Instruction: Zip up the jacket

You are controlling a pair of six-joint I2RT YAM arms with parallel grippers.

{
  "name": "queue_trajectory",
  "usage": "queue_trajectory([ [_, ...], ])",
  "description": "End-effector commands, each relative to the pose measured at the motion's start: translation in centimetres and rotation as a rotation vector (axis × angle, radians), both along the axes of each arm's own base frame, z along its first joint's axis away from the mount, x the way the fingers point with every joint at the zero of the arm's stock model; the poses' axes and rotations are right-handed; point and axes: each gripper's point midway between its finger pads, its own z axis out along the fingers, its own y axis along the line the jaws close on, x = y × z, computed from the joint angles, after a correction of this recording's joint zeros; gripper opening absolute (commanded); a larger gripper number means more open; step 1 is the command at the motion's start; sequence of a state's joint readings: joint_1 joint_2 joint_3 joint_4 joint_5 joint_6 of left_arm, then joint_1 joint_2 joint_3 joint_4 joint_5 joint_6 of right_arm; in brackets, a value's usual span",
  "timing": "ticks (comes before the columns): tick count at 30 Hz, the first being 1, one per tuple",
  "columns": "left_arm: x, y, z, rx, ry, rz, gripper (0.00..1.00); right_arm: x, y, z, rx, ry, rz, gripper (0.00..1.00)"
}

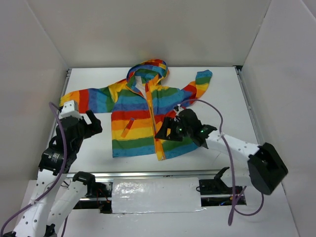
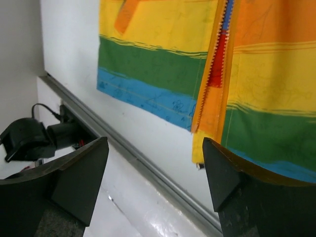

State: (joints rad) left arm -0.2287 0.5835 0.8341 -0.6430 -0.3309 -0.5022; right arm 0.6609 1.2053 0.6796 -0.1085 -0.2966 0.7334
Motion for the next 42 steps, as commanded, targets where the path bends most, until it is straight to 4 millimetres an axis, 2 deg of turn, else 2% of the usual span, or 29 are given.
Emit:
queue_trajectory([
  [1,0.7,-0.1,1.1,-0.009,-0.033,0.000,0.99,2.8,2.6,0.7,0.080,-0.049,-0.040,0.83],
  [2,0.8,-0.2,1.0,-0.008,-0.027,-0.005,0.99,2.8,3.0,-1.0,0.060,-0.003,-0.034,0.82],
  [3,0.9,-0.2,0.9,-0.004,-0.021,-0.006,0.99,3.0,3.6,-1.1,0.071,0.004,-0.025,0.78],
  [6,0.9,-0.2,1.0,-0.004,-0.025,-0.009,0.99,2.3,4.9,-3.0,0.064,0.051,0.000,0.76],
  [11,0.9,-0.1,1.3,-0.008,-0.039,-0.007,1.00,2.2,5.6,-6.2,0.028,0.121,-0.018,0.74],
  [14,0.8,-0.1,1.2,-0.006,-0.039,-0.010,0.99,1.9,5.6,-7.1,0.029,0.136,-0.024,0.72],
  [22,1.0,-0.3,1.0,-0.006,-0.027,-0.022,0.99,2.1,5.6,-8.2,0.011,0.149,-0.036,0.69],
  [27,1.0,-0.2,1.1,-0.006,-0.033,-0.019,0.99,2.2,5.8,-8.1,0.023,0.144,-0.040,0.57],
  [31,1.1,-0.3,1.0,-0.006,-0.028,-0.024,0.99,2.2,6.2,-7.7,0.039,0.144,-0.024,0.54],
  [33,1.1,-0.3,1.0,-0.006,-0.028,-0.024,0.99,2.3,6.4,-7.6,0.043,0.141,-0.017,0.47],
  [42,1.0,-0.4,1.1,-0.006,-0.031,-0.028,0.99,2.8,6.3,-8.3,0.035,0.154,-0.023,0.37],
])
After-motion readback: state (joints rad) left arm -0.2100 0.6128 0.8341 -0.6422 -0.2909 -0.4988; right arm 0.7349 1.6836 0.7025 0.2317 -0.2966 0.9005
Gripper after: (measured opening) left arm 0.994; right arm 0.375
